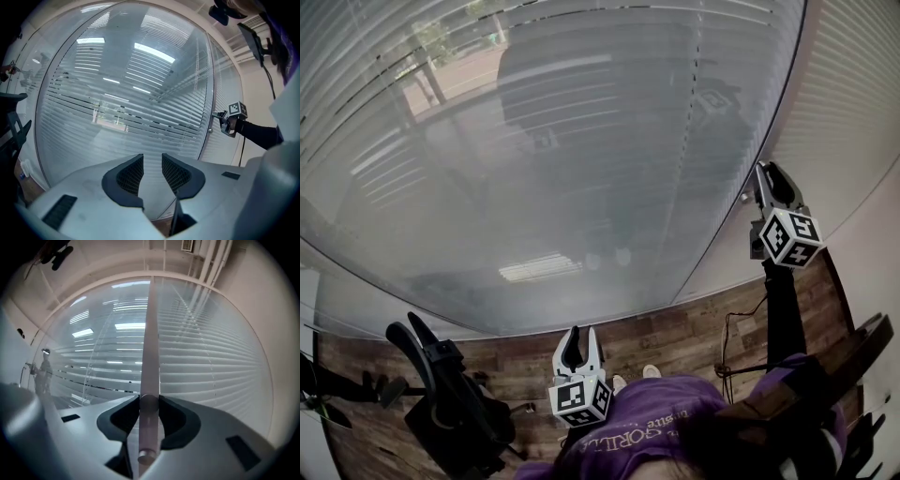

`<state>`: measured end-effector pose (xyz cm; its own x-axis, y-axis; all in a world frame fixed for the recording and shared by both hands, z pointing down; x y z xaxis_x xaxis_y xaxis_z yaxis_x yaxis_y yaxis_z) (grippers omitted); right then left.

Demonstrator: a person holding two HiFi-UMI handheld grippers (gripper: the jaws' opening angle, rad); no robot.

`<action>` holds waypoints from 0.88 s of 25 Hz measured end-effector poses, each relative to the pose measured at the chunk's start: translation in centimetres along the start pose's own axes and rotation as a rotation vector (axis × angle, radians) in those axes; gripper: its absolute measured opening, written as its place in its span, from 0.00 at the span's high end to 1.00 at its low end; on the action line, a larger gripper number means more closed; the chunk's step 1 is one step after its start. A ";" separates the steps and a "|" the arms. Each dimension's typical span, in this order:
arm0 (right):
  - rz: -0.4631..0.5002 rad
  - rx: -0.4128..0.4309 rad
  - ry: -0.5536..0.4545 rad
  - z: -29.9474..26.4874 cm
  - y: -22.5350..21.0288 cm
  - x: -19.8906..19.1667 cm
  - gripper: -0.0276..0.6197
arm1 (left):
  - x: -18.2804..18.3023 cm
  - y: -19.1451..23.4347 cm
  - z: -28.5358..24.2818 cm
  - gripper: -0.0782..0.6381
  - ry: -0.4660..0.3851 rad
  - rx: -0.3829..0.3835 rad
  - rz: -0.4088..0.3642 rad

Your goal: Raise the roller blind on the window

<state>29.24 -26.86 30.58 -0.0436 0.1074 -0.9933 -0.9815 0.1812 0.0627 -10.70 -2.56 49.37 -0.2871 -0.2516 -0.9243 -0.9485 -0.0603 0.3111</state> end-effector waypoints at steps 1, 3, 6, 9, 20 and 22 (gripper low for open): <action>0.007 -0.005 0.000 0.0 0.0 0.0 0.77 | 0.0 0.0 0.0 0.72 0.000 -0.001 0.000; 0.058 -0.012 0.006 0.0 0.1 0.1 0.77 | -0.1 0.0 0.0 0.72 0.002 -0.001 0.002; 0.188 -0.025 0.026 0.0 0.5 0.4 0.77 | -0.1 0.0 0.0 0.72 0.003 -0.001 0.001; 0.330 -0.042 0.043 0.0 1.0 0.6 0.77 | -0.1 0.0 0.0 0.72 0.003 -0.001 0.002; 0.761 -0.106 0.089 -0.2 2.5 0.6 0.77 | 0.0 -0.1 -0.1 0.72 0.000 -0.004 0.001; 0.798 -0.108 0.088 -0.3 2.5 0.4 0.77 | 0.0 -0.2 -0.2 0.72 -0.001 -0.005 0.001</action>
<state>26.71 -26.61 30.35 -0.7483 0.0867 -0.6577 -0.6610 -0.0131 0.7503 -10.53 -2.71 49.37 -0.2877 -0.2509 -0.9243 -0.9476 -0.0651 0.3127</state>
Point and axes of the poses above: the fingertips, and each gripper's own axes: z backward along the fingers, y to its left, x out of its top, the point moved 10 cm from there along z, backward along the fingers, and after that the axes turned 1 degree about -x, right-handed, at the moved point
